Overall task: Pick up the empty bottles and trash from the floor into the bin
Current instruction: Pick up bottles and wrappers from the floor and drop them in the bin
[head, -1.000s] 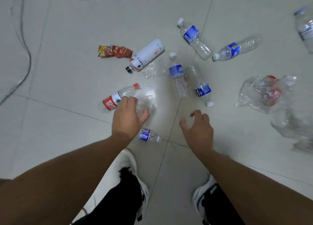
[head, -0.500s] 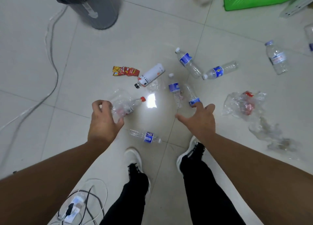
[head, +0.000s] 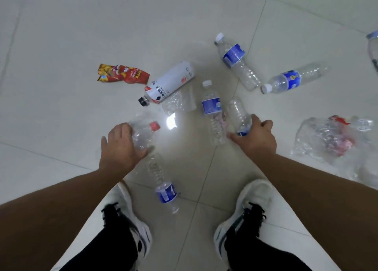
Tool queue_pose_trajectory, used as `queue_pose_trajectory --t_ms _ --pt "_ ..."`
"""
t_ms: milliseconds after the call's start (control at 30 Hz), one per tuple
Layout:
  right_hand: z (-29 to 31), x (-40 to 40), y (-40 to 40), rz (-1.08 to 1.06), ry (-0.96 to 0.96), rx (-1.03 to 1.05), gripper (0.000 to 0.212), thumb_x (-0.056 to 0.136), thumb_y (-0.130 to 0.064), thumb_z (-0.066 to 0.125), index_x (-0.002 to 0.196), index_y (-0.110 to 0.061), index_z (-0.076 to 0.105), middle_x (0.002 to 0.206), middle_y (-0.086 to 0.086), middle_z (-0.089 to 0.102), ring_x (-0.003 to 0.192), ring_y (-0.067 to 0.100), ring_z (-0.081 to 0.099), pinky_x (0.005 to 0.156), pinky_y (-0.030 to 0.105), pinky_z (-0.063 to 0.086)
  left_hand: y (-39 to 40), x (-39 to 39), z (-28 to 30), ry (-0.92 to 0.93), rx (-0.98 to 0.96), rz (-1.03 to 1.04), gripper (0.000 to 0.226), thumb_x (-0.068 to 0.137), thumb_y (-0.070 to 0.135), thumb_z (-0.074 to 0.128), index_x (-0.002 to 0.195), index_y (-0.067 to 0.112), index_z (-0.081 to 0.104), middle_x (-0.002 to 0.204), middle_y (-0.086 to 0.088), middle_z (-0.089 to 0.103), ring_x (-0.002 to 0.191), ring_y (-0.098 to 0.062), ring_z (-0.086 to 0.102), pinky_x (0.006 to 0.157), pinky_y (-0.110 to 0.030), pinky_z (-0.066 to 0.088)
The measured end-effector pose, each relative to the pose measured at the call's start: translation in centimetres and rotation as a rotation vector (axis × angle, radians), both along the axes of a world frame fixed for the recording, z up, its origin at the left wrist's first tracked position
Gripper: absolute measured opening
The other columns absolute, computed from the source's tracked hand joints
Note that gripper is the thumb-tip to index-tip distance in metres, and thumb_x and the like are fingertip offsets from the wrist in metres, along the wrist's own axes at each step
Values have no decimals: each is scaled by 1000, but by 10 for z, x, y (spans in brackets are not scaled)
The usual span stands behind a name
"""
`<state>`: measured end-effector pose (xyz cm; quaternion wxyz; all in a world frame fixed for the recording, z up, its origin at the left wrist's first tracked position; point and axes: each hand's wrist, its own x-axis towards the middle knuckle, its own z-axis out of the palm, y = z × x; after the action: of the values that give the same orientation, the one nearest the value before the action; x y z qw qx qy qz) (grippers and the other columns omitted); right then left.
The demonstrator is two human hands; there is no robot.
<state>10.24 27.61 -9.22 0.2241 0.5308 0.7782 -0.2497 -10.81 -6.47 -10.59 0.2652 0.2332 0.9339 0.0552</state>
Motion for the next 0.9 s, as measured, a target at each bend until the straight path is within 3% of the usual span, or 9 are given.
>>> queue_pose_trajectory --t_ms 133,200,333,467,667,767,900 --pt "-47 7 0 37 -12 97 81 76 -67 84 131 -16 53 119 16 67 114 42 58 91 48 51 -12 -4 -41 -18 30 -60 89 69 49 95 139 19 49 134 -7 60 113 -41 60 83 -57 57" --pt "-55 9 -4 45 50 124 71 78 -60 82 125 -14 55 113 16 69 109 42 57 89 45 47 -15 -5 -45 -7 26 -118 92 72 46 92 149 23 47 135 -5 58 110 -39 60 74 -52 59" --pt "-28 9 -7 -264 150 67 71 72 -57 79 127 -22 51 110 6 63 104 37 65 84 39 43 -8 -8 -14 -13 59 48 88 74 62 83 148 31 46 126 -2 58 109 -32 59 75 -45 51" --pt "36 -4 -27 -293 139 -40 69 66 -57 76 124 -31 50 99 1 72 95 31 70 80 37 50 6 -13 56 -75 115 219 88 66 66 69 144 35 43 125 -1 59 109 -33 63 81 -47 54" --pt "180 -73 -69 -255 213 -267 52 59 -54 77 101 -36 53 78 -11 70 62 3 68 55 26 43 26 -35 191 -163 222 269 86 68 55 76 144 38 41 126 0 58 111 -29 63 89 -51 57" --pt "260 -116 -89 -235 261 -292 46 59 -52 76 94 -37 50 70 -11 69 63 -17 62 53 25 41 30 -56 266 -155 273 299 85 71 49 82 146 39 41 128 2 57 113 -27 62 91 -51 57" --pt "360 -170 -106 -221 321 -302 50 54 -59 72 93 -36 49 64 -23 69 63 -20 58 53 27 42 34 -99 363 -149 349 311 83 72 52 80 145 41 43 122 6 55 106 -22 62 87 -46 57"
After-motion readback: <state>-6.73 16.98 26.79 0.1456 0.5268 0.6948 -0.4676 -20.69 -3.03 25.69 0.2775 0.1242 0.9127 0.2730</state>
